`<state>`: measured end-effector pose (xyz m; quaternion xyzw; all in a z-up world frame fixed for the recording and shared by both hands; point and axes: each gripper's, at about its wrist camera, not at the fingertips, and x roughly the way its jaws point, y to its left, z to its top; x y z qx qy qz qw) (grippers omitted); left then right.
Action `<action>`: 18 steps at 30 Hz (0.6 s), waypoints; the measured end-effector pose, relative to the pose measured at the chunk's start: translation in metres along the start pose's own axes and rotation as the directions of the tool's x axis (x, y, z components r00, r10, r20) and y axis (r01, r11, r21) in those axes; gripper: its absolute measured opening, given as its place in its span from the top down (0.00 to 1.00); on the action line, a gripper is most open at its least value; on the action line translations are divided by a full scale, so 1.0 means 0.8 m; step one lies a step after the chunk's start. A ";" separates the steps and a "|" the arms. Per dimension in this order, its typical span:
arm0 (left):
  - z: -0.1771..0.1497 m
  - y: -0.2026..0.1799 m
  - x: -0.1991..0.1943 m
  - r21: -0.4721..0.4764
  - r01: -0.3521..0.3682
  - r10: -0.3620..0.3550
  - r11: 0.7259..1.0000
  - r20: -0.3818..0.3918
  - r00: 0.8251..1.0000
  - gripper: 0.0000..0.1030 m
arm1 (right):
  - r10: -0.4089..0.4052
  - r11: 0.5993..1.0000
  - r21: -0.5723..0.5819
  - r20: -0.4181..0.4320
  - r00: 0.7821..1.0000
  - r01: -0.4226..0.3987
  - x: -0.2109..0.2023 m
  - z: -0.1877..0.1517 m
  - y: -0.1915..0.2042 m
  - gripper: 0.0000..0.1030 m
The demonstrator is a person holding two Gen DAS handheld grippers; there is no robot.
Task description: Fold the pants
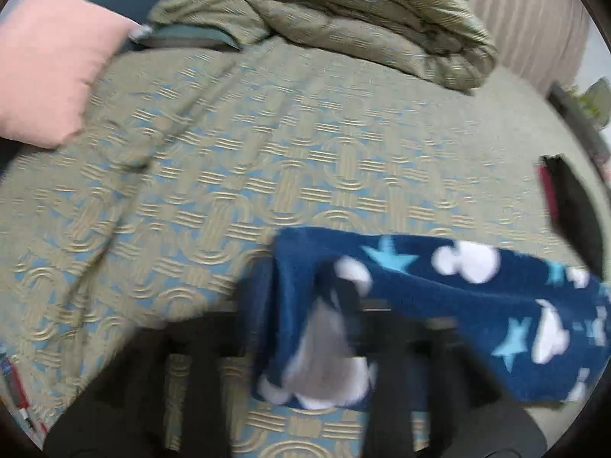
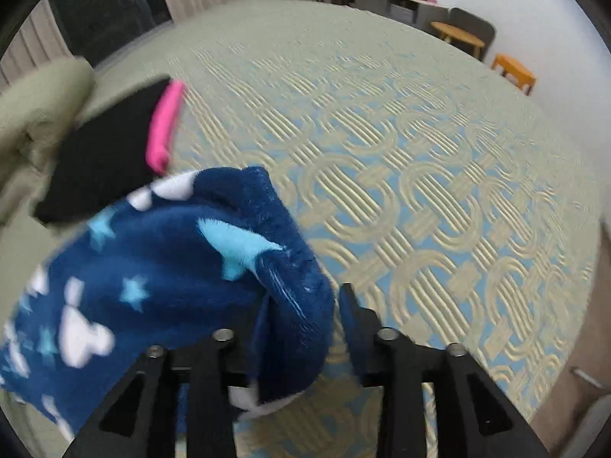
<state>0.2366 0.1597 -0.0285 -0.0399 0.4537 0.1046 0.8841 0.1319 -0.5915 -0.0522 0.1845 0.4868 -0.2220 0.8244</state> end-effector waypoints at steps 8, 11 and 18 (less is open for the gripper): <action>-0.052 -0.008 -0.051 -0.012 0.090 -0.090 0.996 0.048 0.995 0.22 | 0.062 0.987 0.141 0.081 0.995 -0.073 -0.041 -0.045 -0.042 0.42; -0.099 -0.081 -0.091 0.168 0.438 -0.435 0.883 -0.057 0.899 0.24 | 0.104 0.981 0.157 0.080 0.991 -0.116 -0.041 -0.054 -0.041 0.42; -0.253 -0.333 -0.113 0.471 0.729 -0.582 0.497 -0.442 0.682 0.25 | 0.174 0.976 0.122 0.053 0.983 -0.180 -0.025 -0.077 -0.022 0.42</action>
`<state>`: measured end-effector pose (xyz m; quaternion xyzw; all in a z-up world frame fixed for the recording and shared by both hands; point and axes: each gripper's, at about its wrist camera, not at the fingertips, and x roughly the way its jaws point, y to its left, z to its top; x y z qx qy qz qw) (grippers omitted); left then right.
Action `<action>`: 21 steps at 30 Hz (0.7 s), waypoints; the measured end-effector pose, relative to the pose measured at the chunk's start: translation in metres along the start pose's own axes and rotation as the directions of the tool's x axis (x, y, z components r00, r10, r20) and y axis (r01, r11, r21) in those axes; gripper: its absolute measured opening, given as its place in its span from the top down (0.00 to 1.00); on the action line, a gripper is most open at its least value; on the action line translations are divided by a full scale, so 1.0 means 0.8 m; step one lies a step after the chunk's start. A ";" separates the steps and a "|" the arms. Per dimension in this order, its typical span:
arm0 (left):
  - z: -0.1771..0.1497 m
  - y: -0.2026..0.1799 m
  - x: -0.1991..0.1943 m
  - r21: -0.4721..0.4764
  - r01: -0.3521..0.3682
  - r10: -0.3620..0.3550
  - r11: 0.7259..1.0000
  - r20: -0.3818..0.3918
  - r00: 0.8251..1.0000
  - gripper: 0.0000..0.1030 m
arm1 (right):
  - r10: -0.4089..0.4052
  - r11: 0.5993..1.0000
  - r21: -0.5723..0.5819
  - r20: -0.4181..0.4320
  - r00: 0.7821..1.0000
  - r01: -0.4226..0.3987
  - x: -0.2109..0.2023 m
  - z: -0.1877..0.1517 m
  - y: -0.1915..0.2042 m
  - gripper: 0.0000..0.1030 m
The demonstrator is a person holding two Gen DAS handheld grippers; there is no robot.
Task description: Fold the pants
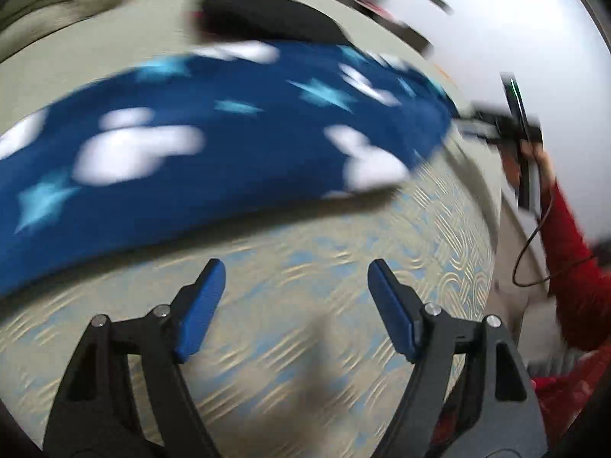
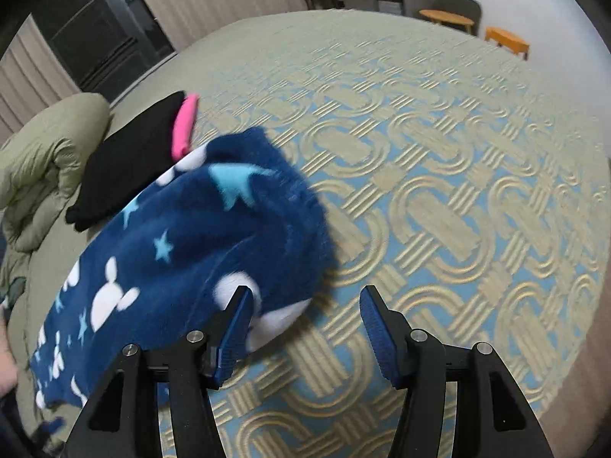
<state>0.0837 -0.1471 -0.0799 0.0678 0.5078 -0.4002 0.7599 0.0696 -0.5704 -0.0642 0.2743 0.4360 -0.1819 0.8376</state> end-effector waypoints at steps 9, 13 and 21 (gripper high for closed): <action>0.088 -0.077 0.060 0.174 -0.134 0.112 0.976 0.131 0.985 0.25 | 0.073 0.996 0.057 0.024 0.997 -0.074 -0.002 -0.007 -0.019 0.42; 0.110 -0.059 0.064 0.174 -0.119 0.103 0.978 0.098 0.990 0.25 | 0.096 0.991 0.086 0.033 0.995 -0.098 0.000 -0.010 -0.035 0.42; 0.119 -0.075 0.112 0.113 -0.027 0.025 0.993 0.020 0.999 0.45 | 0.191 0.962 0.192 0.037 0.981 -0.194 0.016 -0.017 -0.056 0.34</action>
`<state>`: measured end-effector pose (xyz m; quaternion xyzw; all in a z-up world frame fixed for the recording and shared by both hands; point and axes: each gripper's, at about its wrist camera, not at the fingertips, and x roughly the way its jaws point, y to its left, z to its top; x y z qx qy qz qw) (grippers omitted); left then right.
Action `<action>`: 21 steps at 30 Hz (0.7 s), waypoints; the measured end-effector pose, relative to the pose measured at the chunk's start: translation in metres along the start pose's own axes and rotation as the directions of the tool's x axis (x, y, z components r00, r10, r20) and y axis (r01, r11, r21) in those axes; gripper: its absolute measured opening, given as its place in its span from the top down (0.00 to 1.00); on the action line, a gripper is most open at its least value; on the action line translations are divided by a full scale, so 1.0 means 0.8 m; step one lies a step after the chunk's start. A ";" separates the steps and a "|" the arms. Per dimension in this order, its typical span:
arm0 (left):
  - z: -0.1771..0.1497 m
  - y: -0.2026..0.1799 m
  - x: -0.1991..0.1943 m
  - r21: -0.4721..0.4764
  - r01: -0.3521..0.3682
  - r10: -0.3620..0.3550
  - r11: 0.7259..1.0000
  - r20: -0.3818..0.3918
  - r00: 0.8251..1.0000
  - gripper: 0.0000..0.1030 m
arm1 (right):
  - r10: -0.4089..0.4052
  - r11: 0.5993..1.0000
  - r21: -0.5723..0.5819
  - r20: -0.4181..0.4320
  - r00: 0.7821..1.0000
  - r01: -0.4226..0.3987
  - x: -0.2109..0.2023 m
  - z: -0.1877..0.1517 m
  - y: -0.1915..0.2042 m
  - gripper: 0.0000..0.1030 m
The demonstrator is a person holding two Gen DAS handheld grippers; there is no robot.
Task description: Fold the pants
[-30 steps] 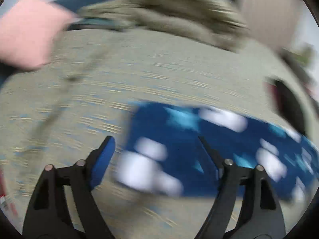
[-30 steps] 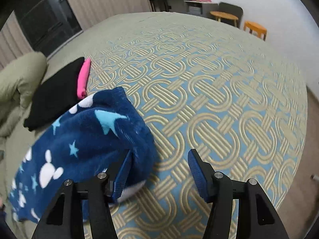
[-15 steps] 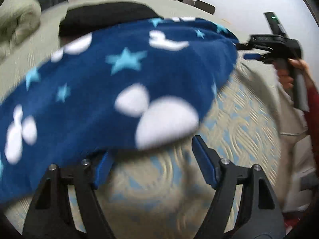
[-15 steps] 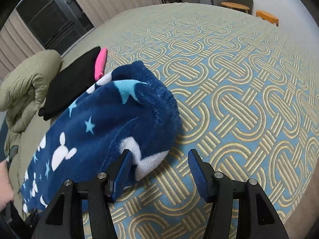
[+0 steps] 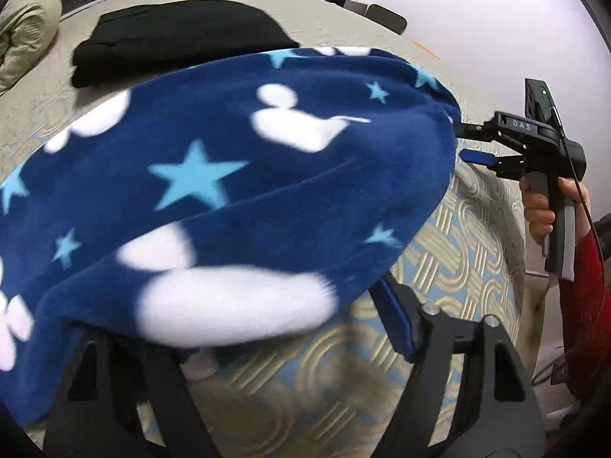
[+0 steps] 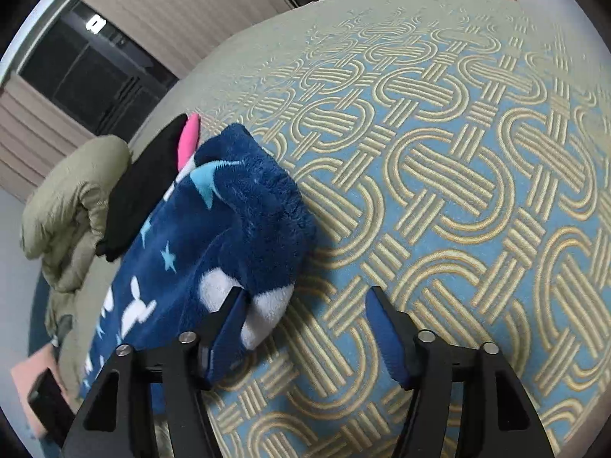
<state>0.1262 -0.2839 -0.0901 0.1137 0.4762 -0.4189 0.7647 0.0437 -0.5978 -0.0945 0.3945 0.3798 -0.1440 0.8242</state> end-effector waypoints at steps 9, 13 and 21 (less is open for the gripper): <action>-0.015 -0.042 -0.023 0.097 -0.040 0.038 0.995 0.017 0.999 0.84 | 0.019 0.998 0.056 0.019 1.000 -0.020 0.026 0.033 0.031 0.82; -0.024 -0.052 -0.032 0.084 -0.003 0.001 0.997 0.021 1.000 0.83 | 0.011 0.997 -0.075 0.134 0.991 -0.001 -0.031 0.035 0.058 0.80; -0.048 -0.069 -0.021 0.129 -0.049 0.048 0.990 0.007 0.999 0.81 | -0.095 0.995 -0.009 0.003 0.995 0.095 -0.017 0.026 -0.014 0.48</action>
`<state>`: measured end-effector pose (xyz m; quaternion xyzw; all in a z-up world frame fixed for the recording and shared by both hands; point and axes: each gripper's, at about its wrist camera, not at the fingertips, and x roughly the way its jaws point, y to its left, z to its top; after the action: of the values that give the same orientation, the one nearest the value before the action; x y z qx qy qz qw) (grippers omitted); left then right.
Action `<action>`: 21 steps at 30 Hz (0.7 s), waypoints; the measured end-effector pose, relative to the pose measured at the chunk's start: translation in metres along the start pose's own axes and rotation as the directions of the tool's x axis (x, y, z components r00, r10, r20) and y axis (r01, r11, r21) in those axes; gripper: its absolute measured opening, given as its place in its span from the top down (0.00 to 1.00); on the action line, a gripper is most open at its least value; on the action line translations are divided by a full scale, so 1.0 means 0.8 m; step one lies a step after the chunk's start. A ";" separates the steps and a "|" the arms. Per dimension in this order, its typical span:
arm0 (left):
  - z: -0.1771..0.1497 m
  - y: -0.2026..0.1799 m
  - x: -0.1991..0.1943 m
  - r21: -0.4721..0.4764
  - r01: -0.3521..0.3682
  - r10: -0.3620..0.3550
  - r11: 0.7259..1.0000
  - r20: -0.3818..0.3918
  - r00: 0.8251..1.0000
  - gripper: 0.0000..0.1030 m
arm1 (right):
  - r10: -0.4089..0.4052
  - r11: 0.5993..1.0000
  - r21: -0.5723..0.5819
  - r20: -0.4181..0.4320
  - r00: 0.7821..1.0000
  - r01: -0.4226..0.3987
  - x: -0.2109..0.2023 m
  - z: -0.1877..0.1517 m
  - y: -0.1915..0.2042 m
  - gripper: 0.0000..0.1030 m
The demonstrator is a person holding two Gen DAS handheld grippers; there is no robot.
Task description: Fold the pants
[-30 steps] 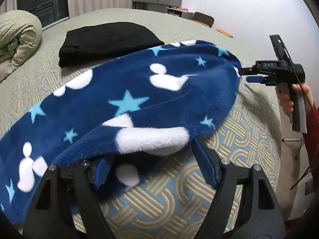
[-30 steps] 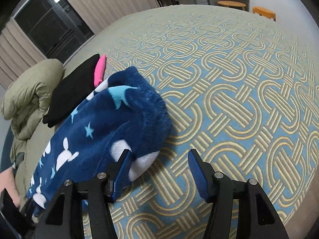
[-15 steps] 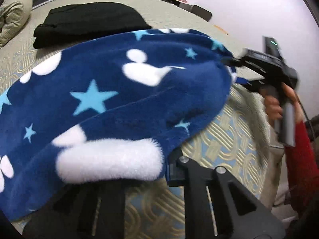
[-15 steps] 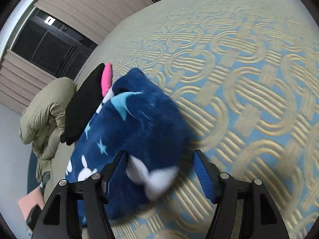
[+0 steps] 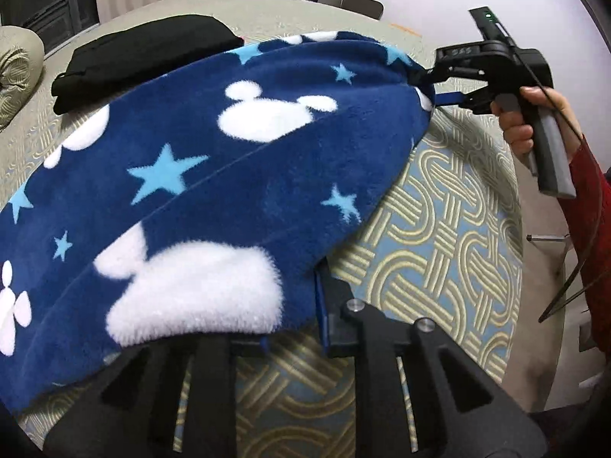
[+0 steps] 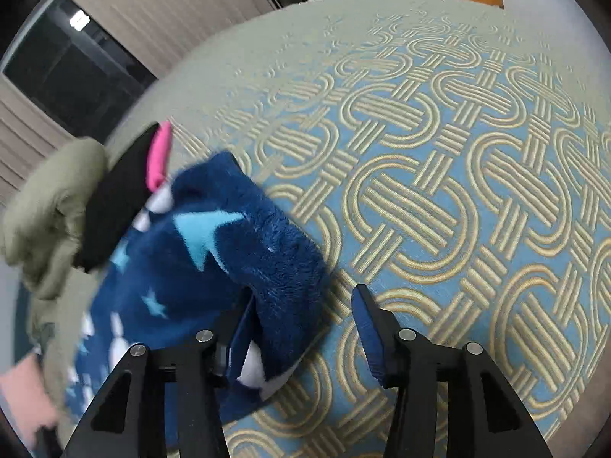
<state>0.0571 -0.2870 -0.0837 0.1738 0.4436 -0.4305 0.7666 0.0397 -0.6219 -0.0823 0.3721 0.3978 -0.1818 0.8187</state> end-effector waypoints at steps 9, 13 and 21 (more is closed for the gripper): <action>0.007 -0.002 0.008 -0.019 0.015 -0.015 1.000 -0.021 1.000 0.75 | 0.026 0.993 -0.118 0.081 0.996 -0.017 -0.007 0.088 0.042 0.39; 0.010 -0.007 0.012 -0.018 0.014 -0.014 1.000 -0.032 0.999 0.74 | -0.021 0.974 -0.226 -0.005 1.000 0.020 0.054 0.103 0.088 0.88; 0.005 -0.004 0.005 0.015 0.018 -0.017 1.000 -0.031 0.999 0.74 | -0.147 0.968 -0.205 -0.008 0.989 0.143 0.111 0.129 0.090 0.82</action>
<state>0.0575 -0.2935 -0.0846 0.1826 0.4535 -0.4380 0.7544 0.1905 -0.6523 -0.0765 0.2584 0.4499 -0.1952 0.8323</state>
